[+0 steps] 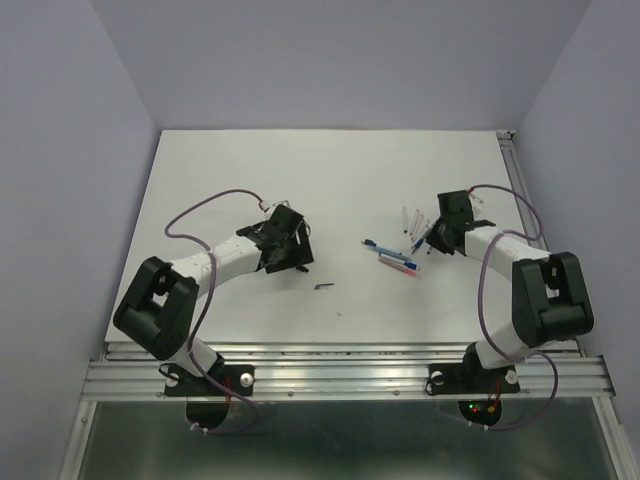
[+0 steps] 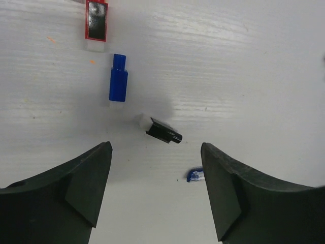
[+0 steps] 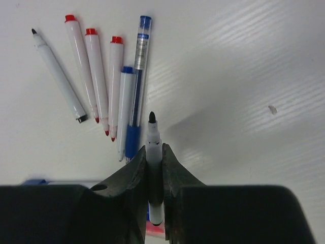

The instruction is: Open the pen caps

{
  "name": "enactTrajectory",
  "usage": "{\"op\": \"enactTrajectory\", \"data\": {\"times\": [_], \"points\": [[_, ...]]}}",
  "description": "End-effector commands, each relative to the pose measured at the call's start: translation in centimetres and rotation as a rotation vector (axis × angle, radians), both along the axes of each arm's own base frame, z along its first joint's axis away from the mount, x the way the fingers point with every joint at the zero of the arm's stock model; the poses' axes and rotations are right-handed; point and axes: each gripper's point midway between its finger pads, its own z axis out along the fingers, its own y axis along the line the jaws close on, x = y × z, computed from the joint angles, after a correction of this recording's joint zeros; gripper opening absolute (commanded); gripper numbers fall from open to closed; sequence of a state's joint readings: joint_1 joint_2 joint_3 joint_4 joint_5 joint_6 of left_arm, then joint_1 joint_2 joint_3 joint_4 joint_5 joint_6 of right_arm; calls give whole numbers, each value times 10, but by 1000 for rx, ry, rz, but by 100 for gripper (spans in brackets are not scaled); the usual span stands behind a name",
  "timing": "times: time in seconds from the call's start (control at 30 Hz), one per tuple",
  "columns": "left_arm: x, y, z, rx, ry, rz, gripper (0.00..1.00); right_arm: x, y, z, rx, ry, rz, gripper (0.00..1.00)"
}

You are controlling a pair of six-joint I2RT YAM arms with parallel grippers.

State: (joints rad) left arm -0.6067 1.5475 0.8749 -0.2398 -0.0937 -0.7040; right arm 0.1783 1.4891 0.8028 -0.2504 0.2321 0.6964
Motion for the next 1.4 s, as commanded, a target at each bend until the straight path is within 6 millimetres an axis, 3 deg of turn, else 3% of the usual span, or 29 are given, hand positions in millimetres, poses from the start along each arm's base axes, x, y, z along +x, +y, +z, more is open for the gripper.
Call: {"op": "enactTrajectory", "data": {"times": [0.0,0.03,0.1,0.33,0.47,0.6,0.67,0.7,0.73,0.9,1.07,1.17,1.37], "points": [[11,-7,53,-49,-125,-19,85,35,-12,7,-32,-40,-28,19],[11,-7,58,-57,-136,-23,93,37,-14,3,-34,-32,-31,19],[9,-8,73,-84,-171,-27,99,42,-14,3,-31,-31,-36,21],[4,-1,110,-138,-271,-22,99,49,-7,-11,4,6,-40,34],[0,2,119,-153,-296,-11,99,44,-8,-10,4,19,-42,39],[-4,6,118,-155,-297,-7,99,33,-10,5,-1,5,-29,57],[-6,5,118,-162,-299,-13,99,24,-7,30,16,-50,4,92],[-7,5,117,-164,-295,-13,99,18,-8,24,10,-31,9,92],[-8,6,117,-168,-298,-14,99,14,-4,38,25,-69,37,100],[-14,3,113,-184,-293,-30,99,-20,22,50,29,-100,221,100],[-19,2,112,-194,-290,-40,99,-62,78,39,-33,-71,486,100],[-22,2,110,-199,-286,-41,99,-72,99,37,-57,-72,592,100],[-28,5,107,-202,-283,-35,99,-72,110,29,-87,-55,661,100]]}}
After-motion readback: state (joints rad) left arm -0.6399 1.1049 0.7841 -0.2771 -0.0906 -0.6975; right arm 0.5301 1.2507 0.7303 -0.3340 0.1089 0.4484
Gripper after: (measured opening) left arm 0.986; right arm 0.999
